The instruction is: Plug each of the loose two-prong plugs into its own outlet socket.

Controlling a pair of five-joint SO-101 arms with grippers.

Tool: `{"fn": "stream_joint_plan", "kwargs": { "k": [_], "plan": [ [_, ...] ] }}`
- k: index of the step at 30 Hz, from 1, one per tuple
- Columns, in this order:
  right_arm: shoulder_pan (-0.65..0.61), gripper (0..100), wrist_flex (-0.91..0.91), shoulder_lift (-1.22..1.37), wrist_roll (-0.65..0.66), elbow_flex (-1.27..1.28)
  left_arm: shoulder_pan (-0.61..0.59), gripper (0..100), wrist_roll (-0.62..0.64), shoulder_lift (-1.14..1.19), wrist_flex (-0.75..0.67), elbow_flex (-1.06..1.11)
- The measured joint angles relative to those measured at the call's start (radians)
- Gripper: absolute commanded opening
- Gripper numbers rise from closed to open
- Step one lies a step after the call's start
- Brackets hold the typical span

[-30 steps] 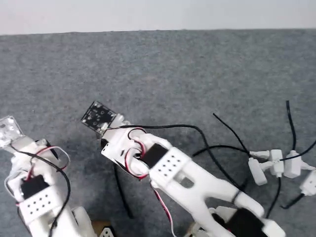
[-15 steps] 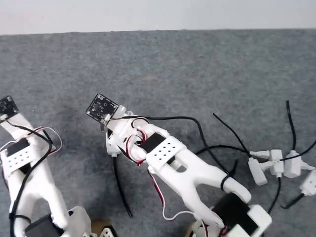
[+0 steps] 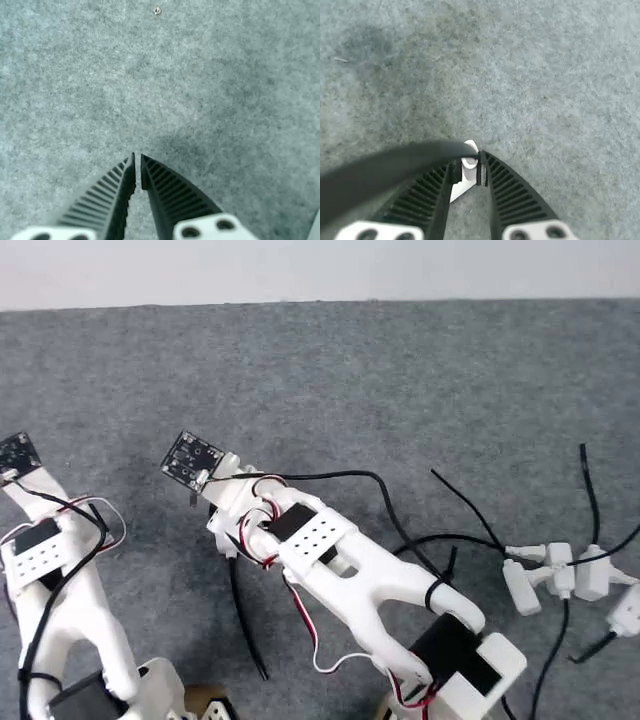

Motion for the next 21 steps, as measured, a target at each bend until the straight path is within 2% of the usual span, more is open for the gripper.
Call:
{"fn": "stream_joint_plan", "kwargs": {
  "k": [21],
  "plan": [
    [-0.011, 0.9, 0.104, 0.003, 0.025, -0.025, 0.0, 1, -0.023, 0.0, 0.0, 0.0]
  ]
}}
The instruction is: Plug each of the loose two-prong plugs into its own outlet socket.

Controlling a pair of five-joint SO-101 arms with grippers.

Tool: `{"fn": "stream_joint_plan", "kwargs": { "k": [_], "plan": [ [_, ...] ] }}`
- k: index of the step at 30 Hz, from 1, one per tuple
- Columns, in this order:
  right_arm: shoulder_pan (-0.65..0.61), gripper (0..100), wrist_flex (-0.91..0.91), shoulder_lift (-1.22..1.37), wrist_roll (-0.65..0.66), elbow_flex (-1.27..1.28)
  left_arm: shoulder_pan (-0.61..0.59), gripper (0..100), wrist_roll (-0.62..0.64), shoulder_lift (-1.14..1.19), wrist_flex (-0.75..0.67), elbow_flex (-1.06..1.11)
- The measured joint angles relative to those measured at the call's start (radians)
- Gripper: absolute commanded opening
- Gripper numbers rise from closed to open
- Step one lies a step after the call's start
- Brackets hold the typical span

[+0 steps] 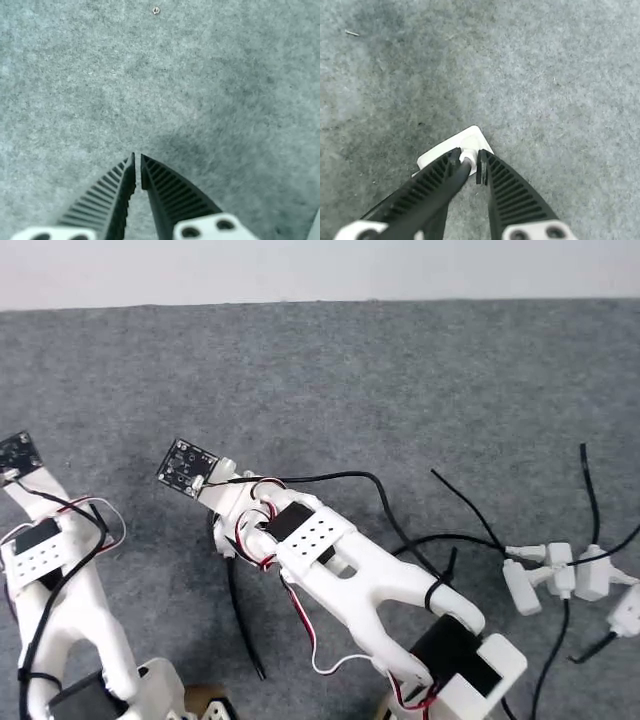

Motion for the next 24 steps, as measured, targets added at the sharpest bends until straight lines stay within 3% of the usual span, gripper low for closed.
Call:
{"fn": "stream_joint_plan", "kwargs": {
  "k": [13, 24],
  "plan": [
    [-0.002, 0.9, 0.064, -0.049, 0.003, 0.002, 0.0, 1, -0.014, 0.0, 0.0, 0.0],
    [-0.002, 0.9, 0.121, -0.051, 0.084, -0.012, 0.0, 1, -0.014, 0.0, 0.0, 0.0]
  ]
}}
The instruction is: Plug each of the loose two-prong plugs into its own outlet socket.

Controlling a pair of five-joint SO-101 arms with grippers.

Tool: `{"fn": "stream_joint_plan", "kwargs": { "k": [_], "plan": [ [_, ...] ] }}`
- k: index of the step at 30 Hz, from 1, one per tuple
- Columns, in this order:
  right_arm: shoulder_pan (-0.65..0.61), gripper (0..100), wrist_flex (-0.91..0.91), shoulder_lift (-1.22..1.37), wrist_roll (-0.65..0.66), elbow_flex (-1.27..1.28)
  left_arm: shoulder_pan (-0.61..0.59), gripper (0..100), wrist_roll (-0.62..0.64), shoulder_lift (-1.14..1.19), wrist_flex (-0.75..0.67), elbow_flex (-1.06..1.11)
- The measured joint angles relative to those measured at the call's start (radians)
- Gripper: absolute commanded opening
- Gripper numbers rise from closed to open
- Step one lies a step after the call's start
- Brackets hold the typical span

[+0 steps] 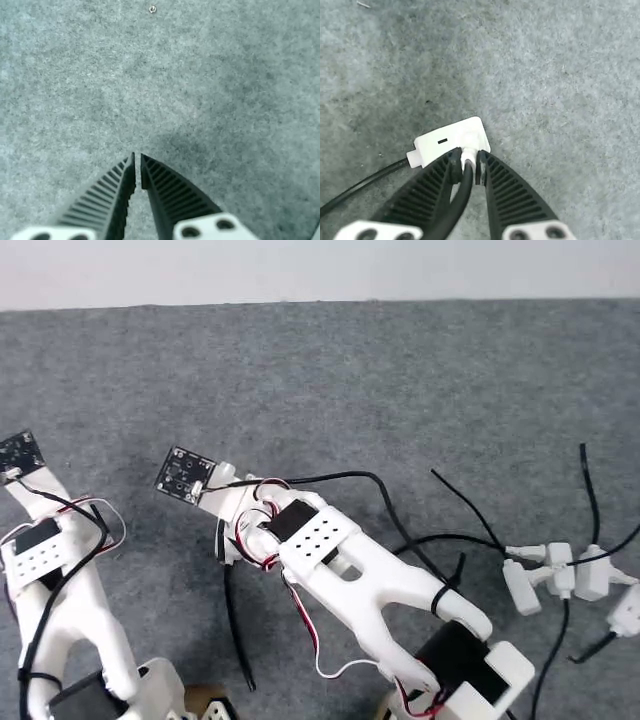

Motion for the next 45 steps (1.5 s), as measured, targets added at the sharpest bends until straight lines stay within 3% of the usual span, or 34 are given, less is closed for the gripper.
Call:
{"fn": "stream_joint_plan", "kwargs": {
  "k": [33, 45],
  "plan": [
    [-0.006, 0.9, 0.06, 0.14, 0.057, -0.163, 0.0, 1, 0.0, 0.0, 0.0, 0.0],
    [-0.003, 0.9, 0.138, 0.262, 0.057, -0.33, 0.0, 1, 0.0, 0.0, 0.0, 0.0]
  ]
}}
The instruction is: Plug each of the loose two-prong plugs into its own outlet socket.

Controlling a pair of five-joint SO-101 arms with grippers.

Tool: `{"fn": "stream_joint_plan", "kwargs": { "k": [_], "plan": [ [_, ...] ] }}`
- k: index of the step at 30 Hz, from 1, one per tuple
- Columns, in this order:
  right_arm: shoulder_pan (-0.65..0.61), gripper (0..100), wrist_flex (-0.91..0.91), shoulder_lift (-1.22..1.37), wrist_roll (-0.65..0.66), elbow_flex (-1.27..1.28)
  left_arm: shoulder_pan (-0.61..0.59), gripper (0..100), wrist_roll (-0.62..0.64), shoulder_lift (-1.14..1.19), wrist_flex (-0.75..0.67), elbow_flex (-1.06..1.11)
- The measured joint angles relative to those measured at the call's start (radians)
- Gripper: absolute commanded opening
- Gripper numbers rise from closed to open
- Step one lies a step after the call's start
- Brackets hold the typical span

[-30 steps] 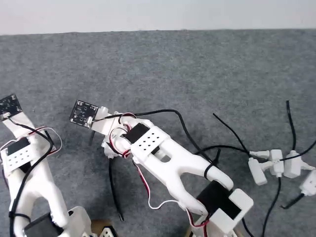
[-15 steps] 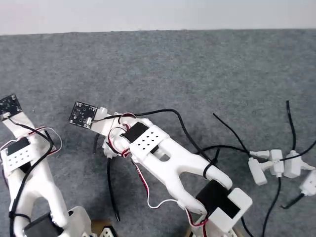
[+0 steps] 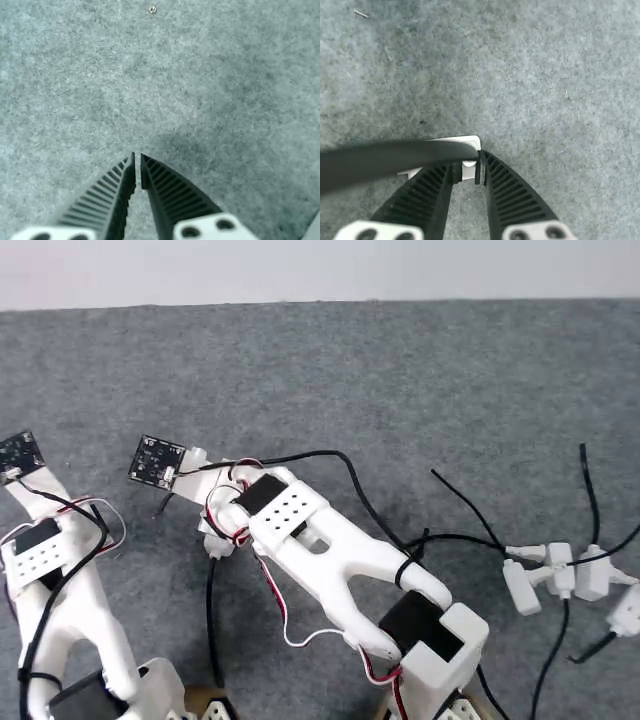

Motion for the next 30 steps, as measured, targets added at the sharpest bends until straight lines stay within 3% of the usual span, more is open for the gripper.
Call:
{"fn": "stream_joint_plan", "kwargs": {
  "k": [21, 26, 30],
  "plan": [
    [0.0, 1.7, 0.057, 0.025, 0.018, -0.021, 0.0, 1, 0.0, 0.0, 0.0, 0.0],
    [-0.002, 13.2, 0.057, 0.029, -0.006, -0.02, 0.0, 1, 0.0, 0.0, 0.0, 0.0],
    [0.008, 7.6, 0.071, 0.08, -0.055, 0.005, 0.0, 1, 0.0, 0.0, 0.0, 0.0]
  ]
}}
